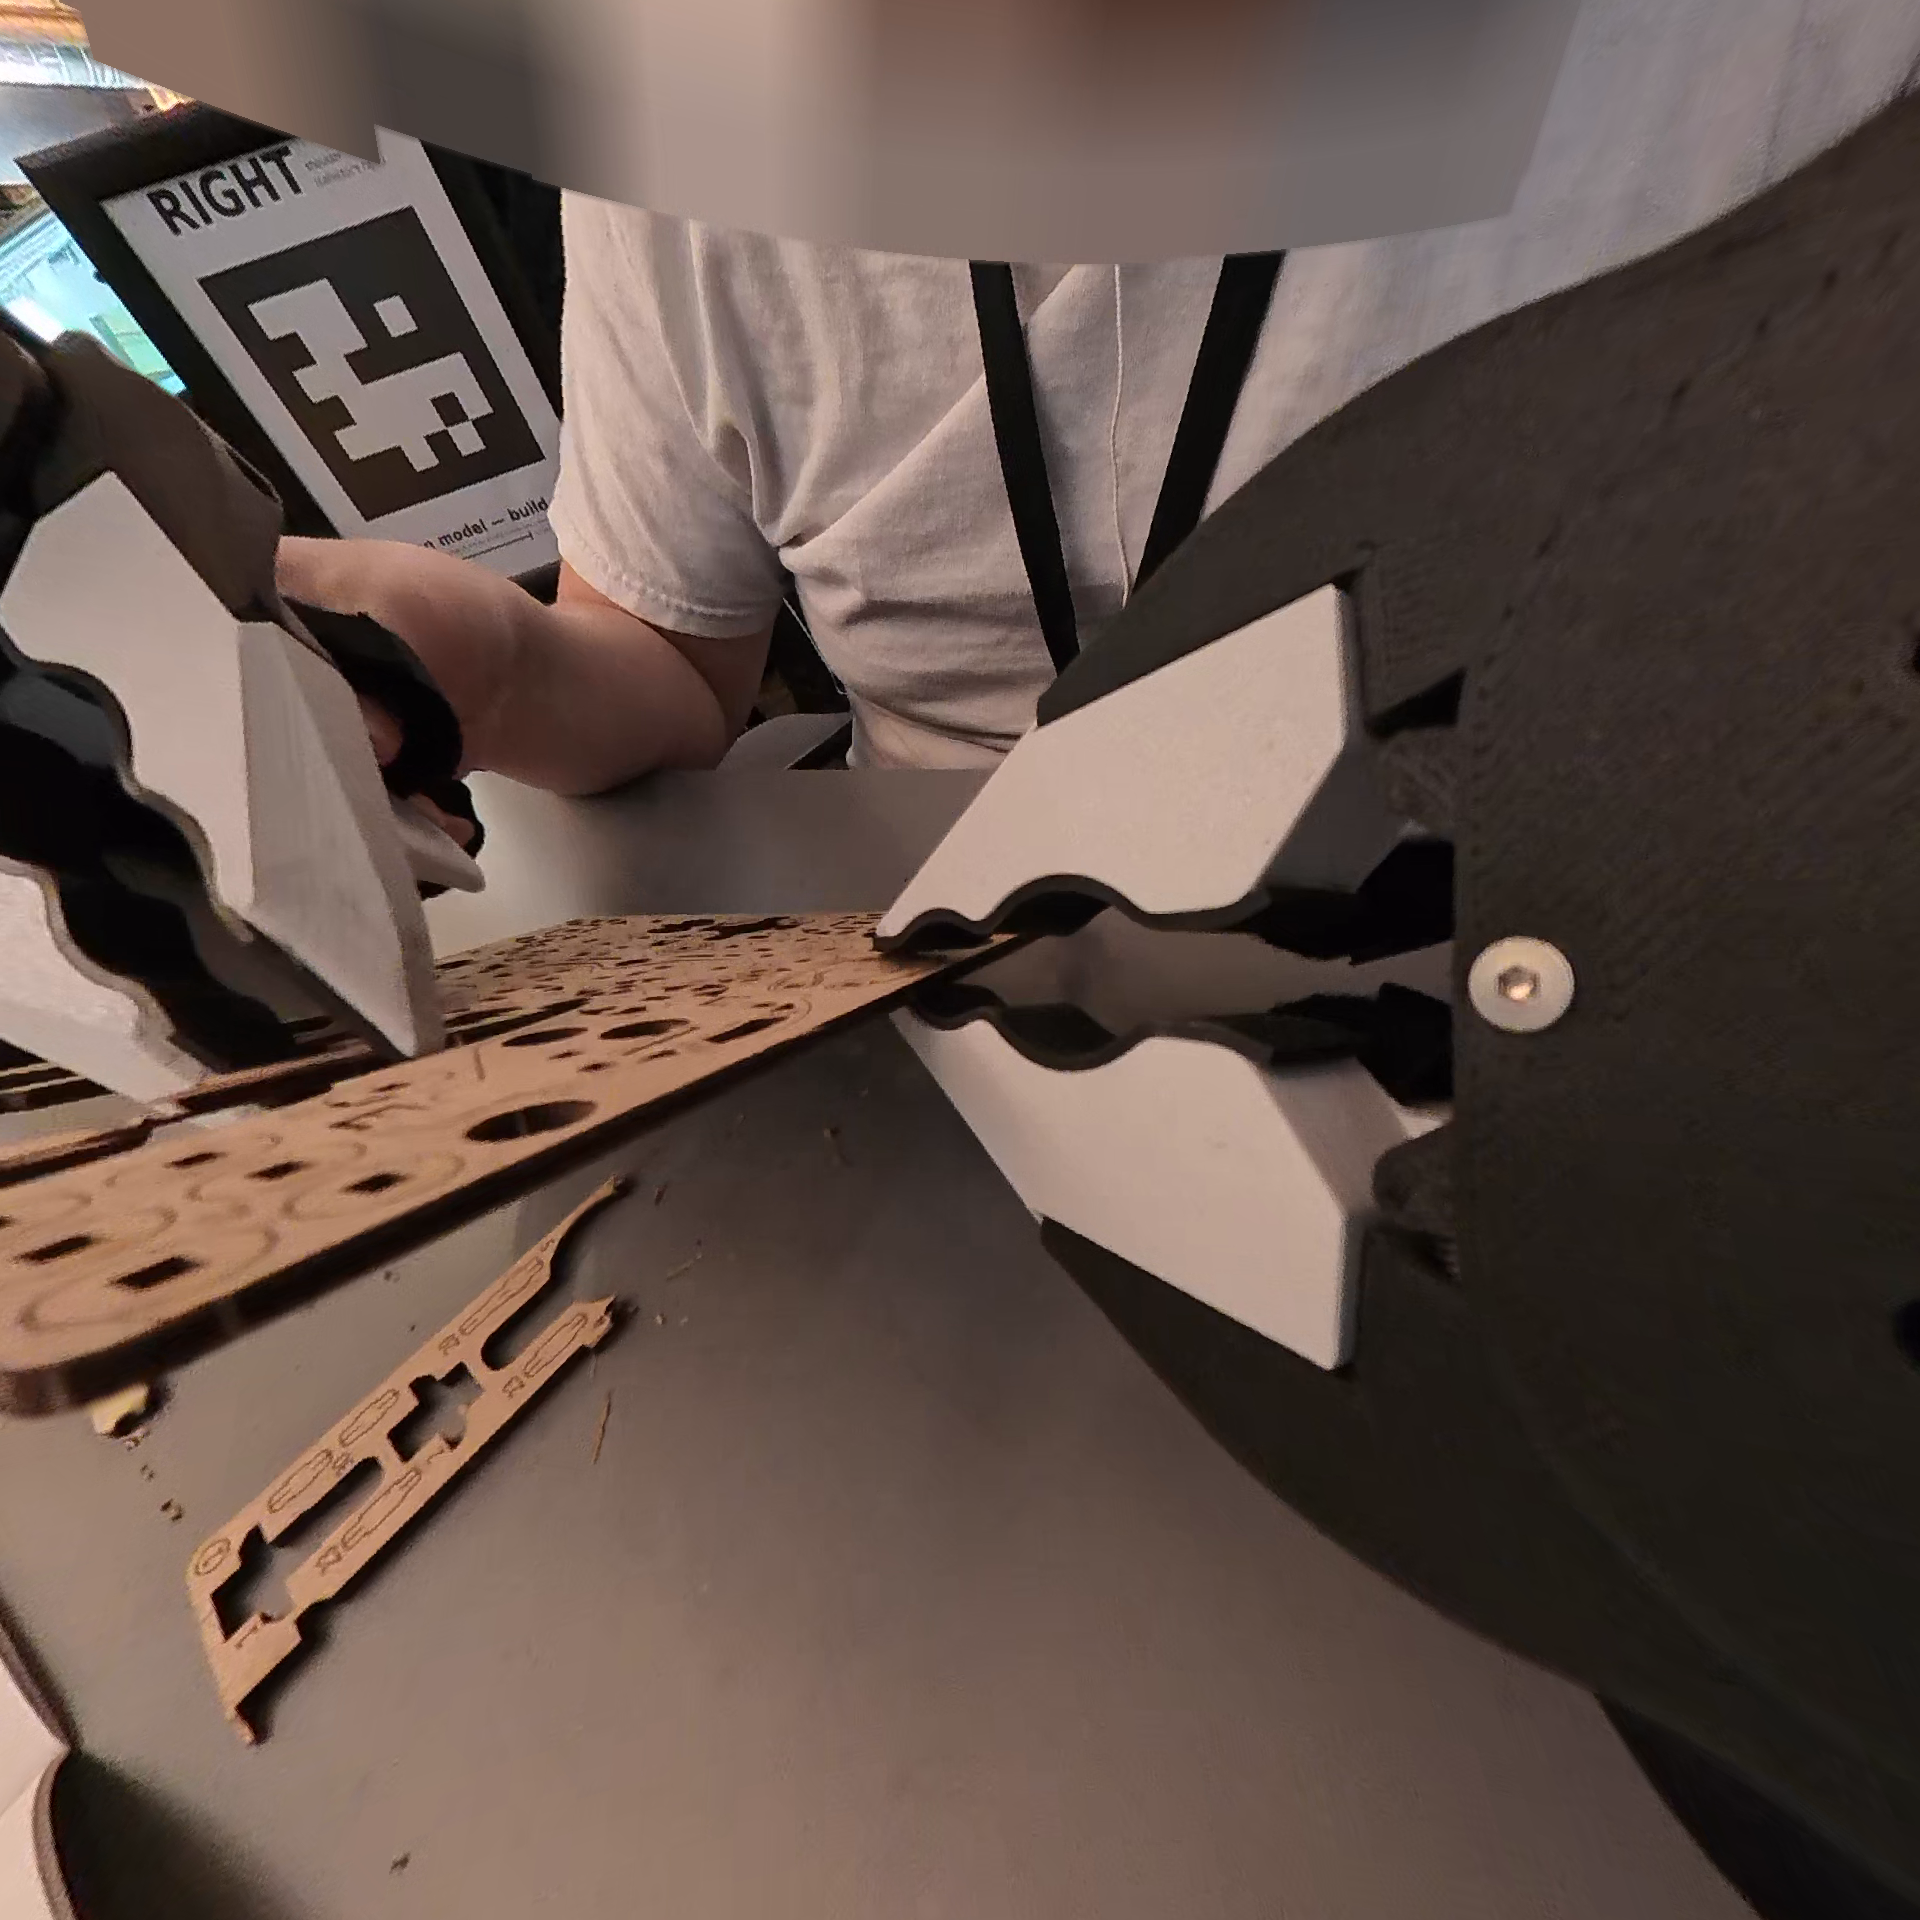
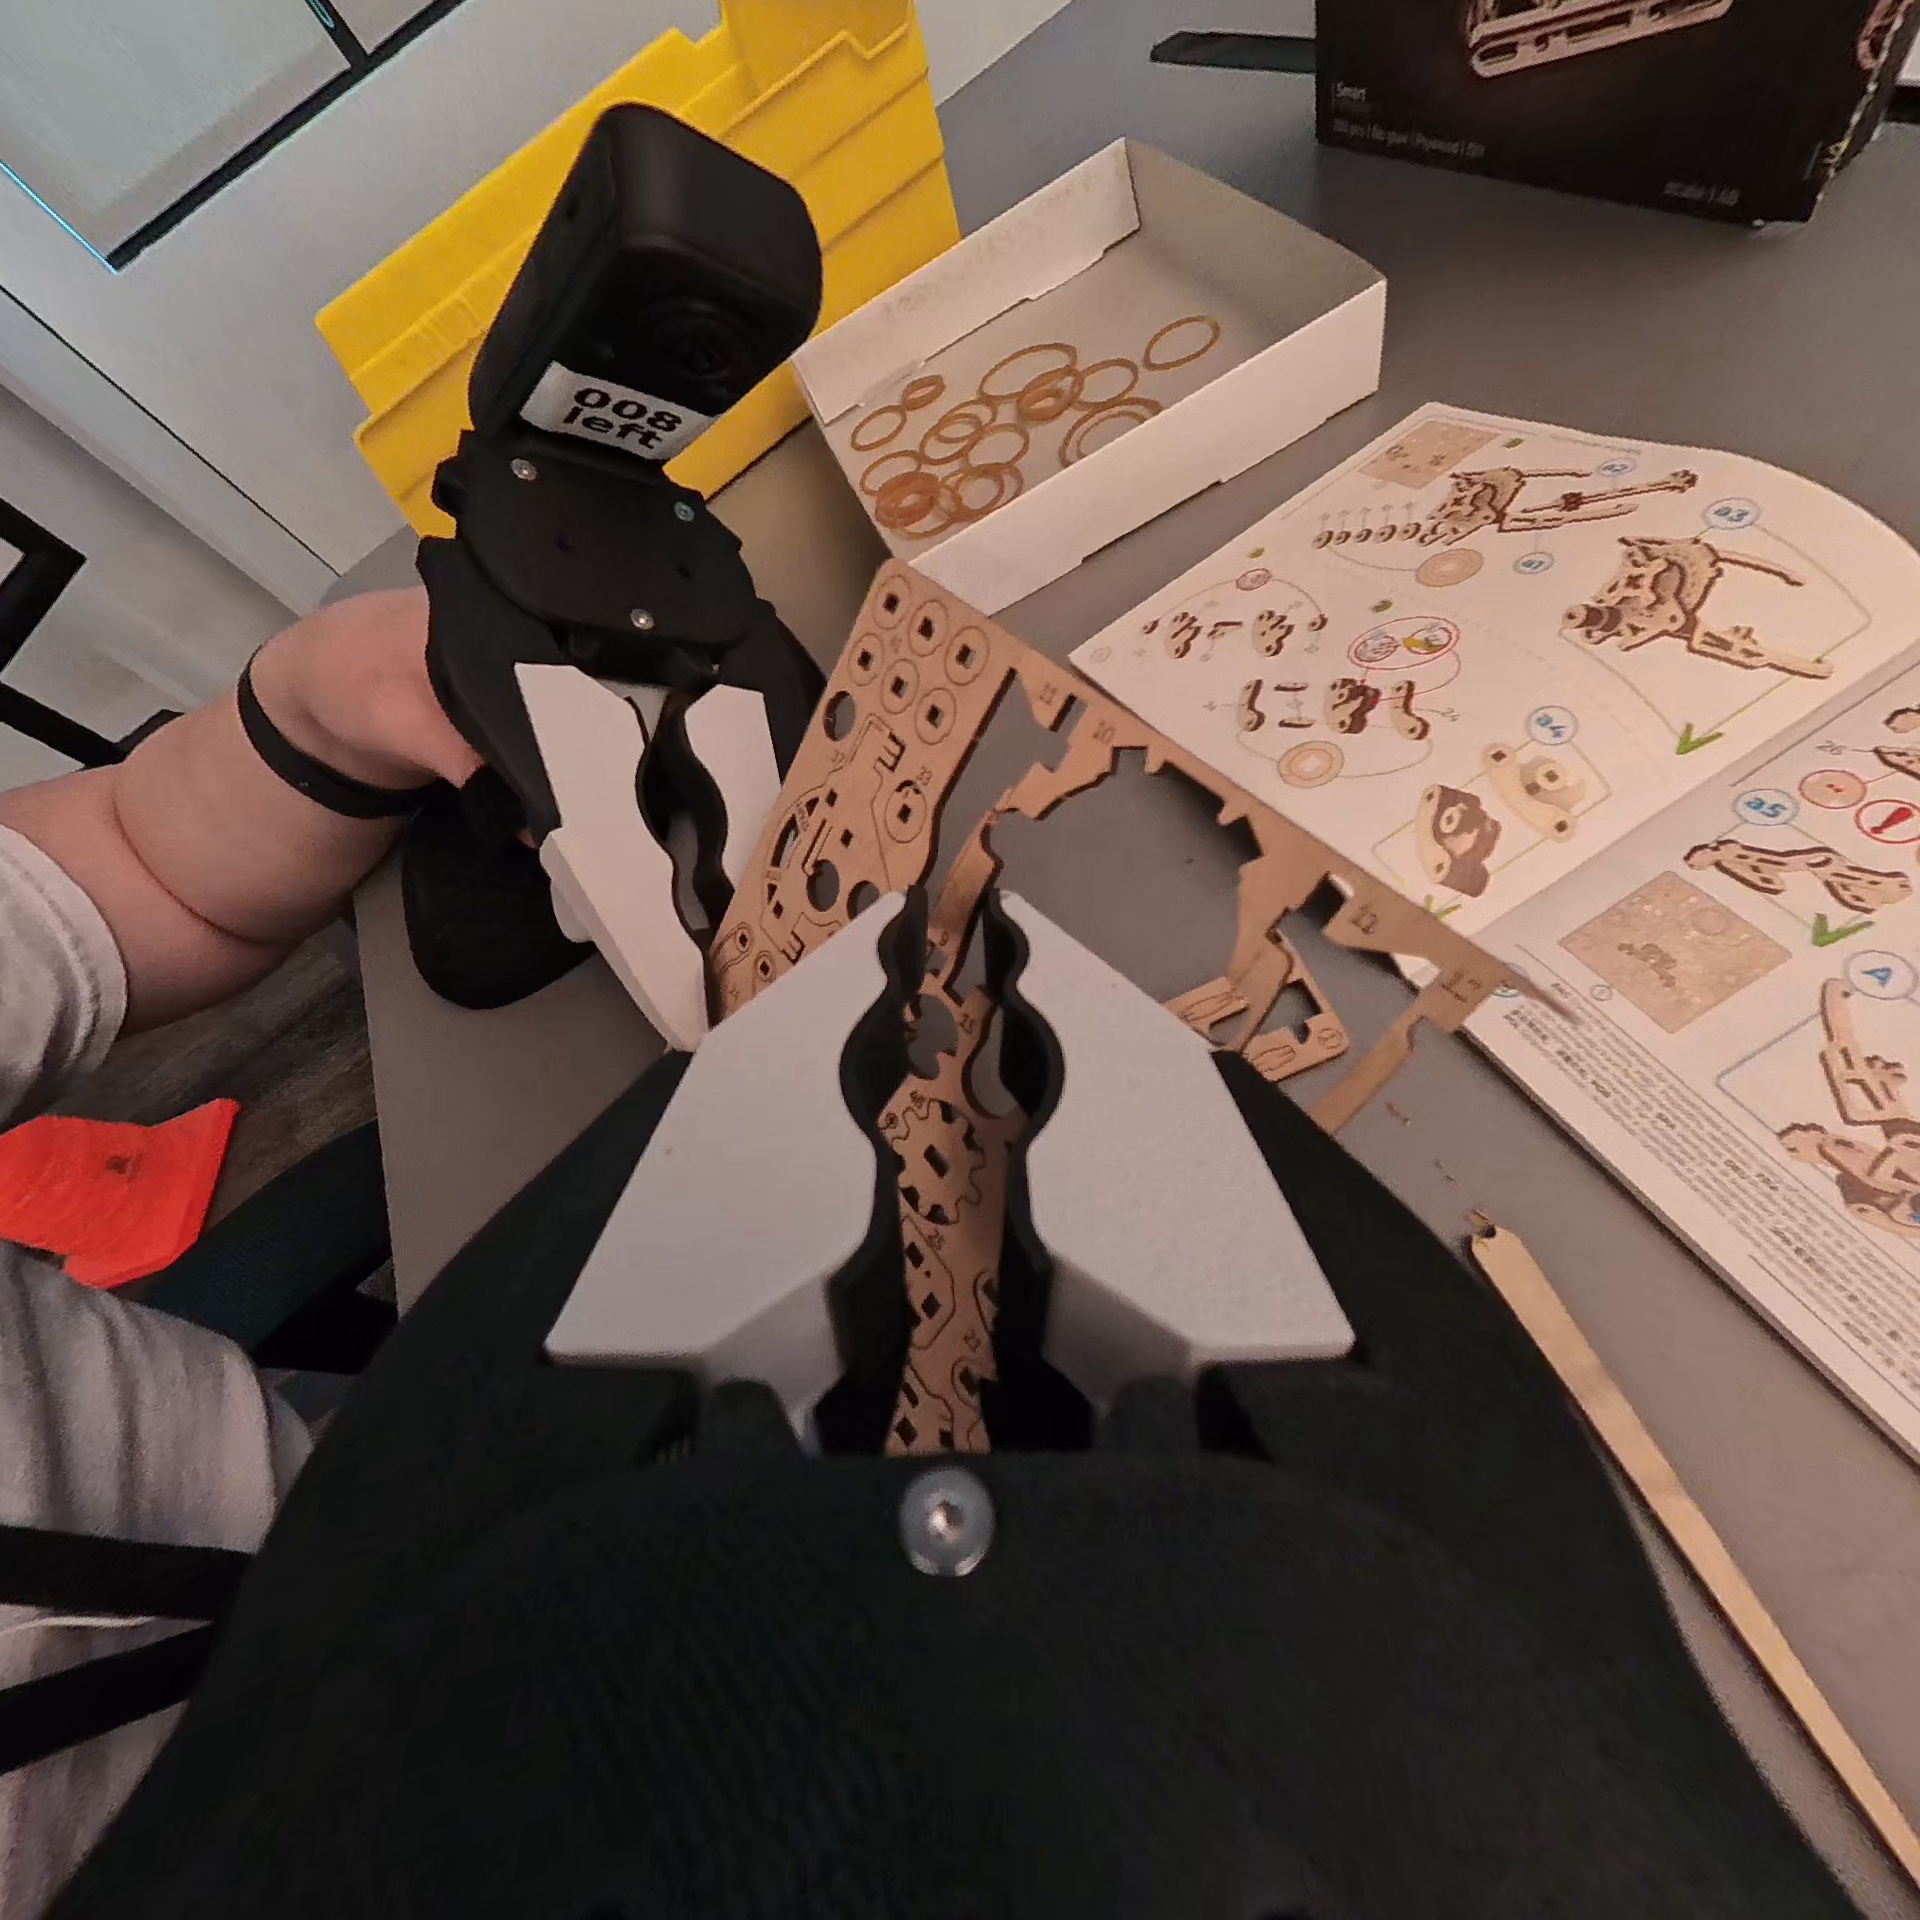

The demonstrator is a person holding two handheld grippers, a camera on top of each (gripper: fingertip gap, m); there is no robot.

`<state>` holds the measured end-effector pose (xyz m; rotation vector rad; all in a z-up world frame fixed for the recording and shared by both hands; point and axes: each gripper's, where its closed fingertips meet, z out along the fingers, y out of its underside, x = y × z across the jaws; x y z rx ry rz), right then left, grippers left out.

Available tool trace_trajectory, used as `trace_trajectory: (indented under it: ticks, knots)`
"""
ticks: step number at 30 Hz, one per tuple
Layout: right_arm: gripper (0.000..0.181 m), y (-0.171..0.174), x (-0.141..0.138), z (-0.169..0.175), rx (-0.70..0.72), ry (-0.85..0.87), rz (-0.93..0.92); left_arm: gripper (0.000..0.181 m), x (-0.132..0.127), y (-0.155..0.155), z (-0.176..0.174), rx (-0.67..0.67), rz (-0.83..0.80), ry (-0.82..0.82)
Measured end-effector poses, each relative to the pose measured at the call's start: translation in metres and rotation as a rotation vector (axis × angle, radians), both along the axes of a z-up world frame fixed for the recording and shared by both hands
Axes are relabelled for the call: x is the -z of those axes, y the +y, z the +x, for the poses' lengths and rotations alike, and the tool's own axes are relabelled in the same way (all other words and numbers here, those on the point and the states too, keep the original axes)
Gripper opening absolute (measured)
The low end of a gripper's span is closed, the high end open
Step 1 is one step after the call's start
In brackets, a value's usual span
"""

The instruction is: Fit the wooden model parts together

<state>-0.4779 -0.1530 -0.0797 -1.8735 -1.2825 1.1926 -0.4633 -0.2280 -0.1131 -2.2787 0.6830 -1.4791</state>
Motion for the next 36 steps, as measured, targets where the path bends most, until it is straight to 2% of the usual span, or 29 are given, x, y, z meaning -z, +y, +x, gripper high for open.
trace_trajectory:
  ticks: [10,13,21,36]
  knots:
    - [0.008,-0.003,0.002,0.001,-0.011,0.015,-0.045,0.003,-0.005,-0.005,0.003,0.029,-0.018,-0.043]
    - [0.008,-0.007,0.005,-0.001,-0.028,0.008,-0.065,0.009,-0.008,-0.004,0.002,0.022,-0.017,-0.072]
    - [0.007,-0.011,0.002,-0.001,-0.039,0.013,-0.045,0.001,-0.006,-0.001,0.0,0.003,-0.048,-0.07]
    - [0.01,-0.007,-0.004,0.001,-0.024,0.041,-0.052,0.0,-0.011,0.008,-0.007,-0.057,-0.073,-0.122]
